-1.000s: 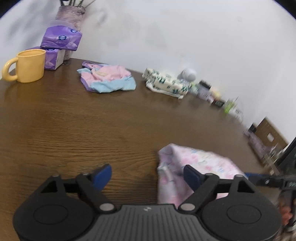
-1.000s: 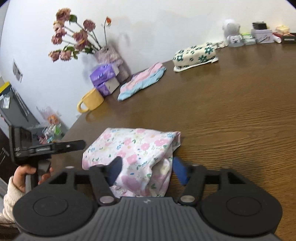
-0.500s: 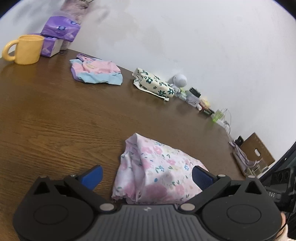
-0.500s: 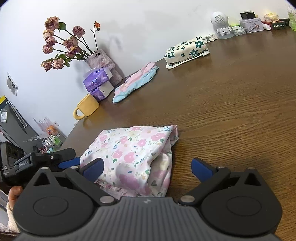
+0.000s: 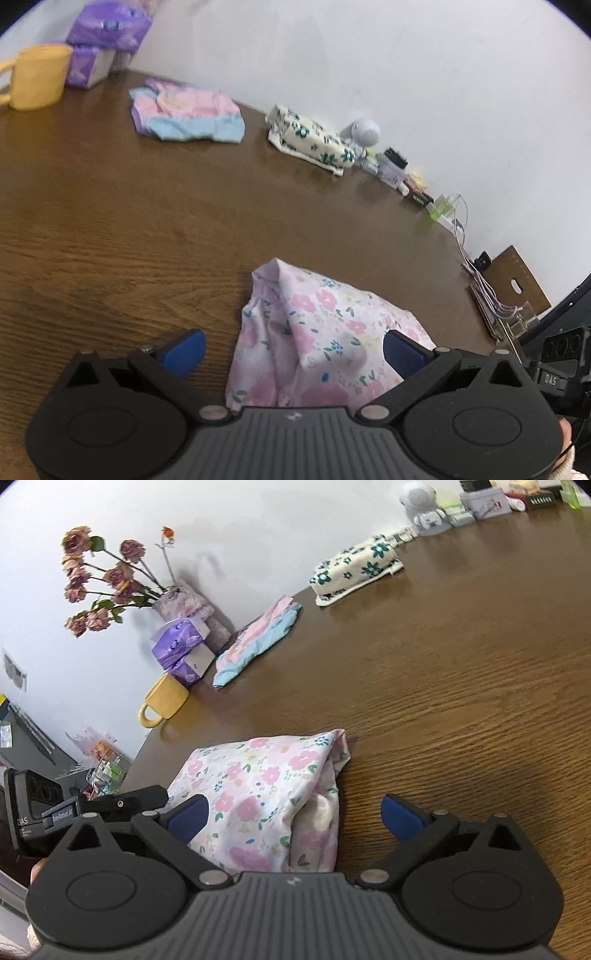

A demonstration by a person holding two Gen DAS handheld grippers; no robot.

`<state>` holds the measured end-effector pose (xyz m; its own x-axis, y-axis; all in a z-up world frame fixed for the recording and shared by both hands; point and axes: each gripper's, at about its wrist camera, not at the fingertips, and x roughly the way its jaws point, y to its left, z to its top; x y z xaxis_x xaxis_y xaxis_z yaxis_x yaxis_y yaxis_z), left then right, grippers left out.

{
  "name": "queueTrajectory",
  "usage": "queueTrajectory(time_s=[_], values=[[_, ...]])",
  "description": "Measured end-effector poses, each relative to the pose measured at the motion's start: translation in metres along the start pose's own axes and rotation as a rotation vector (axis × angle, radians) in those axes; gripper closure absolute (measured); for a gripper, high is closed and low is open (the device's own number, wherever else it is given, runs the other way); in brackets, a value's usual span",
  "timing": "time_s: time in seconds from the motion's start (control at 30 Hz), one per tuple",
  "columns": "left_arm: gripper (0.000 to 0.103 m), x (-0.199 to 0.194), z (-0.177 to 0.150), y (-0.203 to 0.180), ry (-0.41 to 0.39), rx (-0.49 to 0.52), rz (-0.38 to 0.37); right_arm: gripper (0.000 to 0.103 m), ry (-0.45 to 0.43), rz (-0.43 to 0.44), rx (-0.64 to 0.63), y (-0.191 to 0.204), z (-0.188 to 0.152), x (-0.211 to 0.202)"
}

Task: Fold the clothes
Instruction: 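Grip the folded dress bundle with both grippers and lift it, then carry the dress bundle with both grippers toward the cream floral cloth stack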

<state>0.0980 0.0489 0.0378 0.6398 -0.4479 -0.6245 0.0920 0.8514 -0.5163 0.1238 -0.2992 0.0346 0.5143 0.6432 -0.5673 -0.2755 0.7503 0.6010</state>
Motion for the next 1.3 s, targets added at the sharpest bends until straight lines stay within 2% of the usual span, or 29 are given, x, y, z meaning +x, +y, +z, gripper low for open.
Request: queueTrajectory(time_s=[0.13, 0.27, 0.43, 0.5, 0.57, 0.63, 0.67, 0.8, 0.93, 1.03, 1.3], values=[[0.003, 0.009, 0.008, 0.006, 0.046, -0.037, -0.033, 0.015, 0.034, 0.015, 0.036, -0.002, 0.002, 0.008], [0.009, 0.015, 0.013, 0.008, 0.066, -0.054, -0.050, 0.027, 0.048, 0.040, 0.079, -0.005, 0.003, 0.013], [0.024, 0.018, 0.013, 0.008, 0.086, -0.085, -0.083, 0.038, 0.067, 0.088, 0.140, -0.012, 0.003, 0.018], [0.029, 0.019, 0.011, 0.009, 0.083, -0.099, -0.089, 0.046, 0.069, 0.099, 0.166, -0.016, 0.002, 0.020], [0.039, 0.020, 0.010, 0.011, 0.081, -0.121, -0.099, 0.060, 0.071, 0.118, 0.205, -0.023, 0.001, 0.023], [0.046, 0.022, 0.009, 0.015, 0.085, -0.153, -0.122, 0.066, 0.077, 0.142, 0.248, -0.029, -0.002, 0.026], [0.051, 0.023, 0.009, 0.016, 0.087, -0.161, -0.128, 0.067, 0.077, 0.152, 0.262, -0.032, -0.002, 0.027], [0.058, 0.025, 0.007, 0.019, 0.088, -0.182, -0.143, 0.071, 0.074, 0.159, 0.267, -0.034, -0.004, 0.028], [0.071, 0.028, 0.002, 0.024, 0.084, -0.228, -0.177, 0.084, 0.070, 0.173, 0.262, -0.034, -0.005, 0.029], [0.077, 0.028, -0.003, 0.027, 0.068, -0.249, -0.201, 0.090, 0.058, 0.174, 0.228, -0.029, -0.002, 0.027], [0.080, 0.019, 0.011, 0.018, -0.020, -0.225, -0.275, 0.092, -0.004, 0.189, 0.138, -0.013, 0.023, 0.013]])
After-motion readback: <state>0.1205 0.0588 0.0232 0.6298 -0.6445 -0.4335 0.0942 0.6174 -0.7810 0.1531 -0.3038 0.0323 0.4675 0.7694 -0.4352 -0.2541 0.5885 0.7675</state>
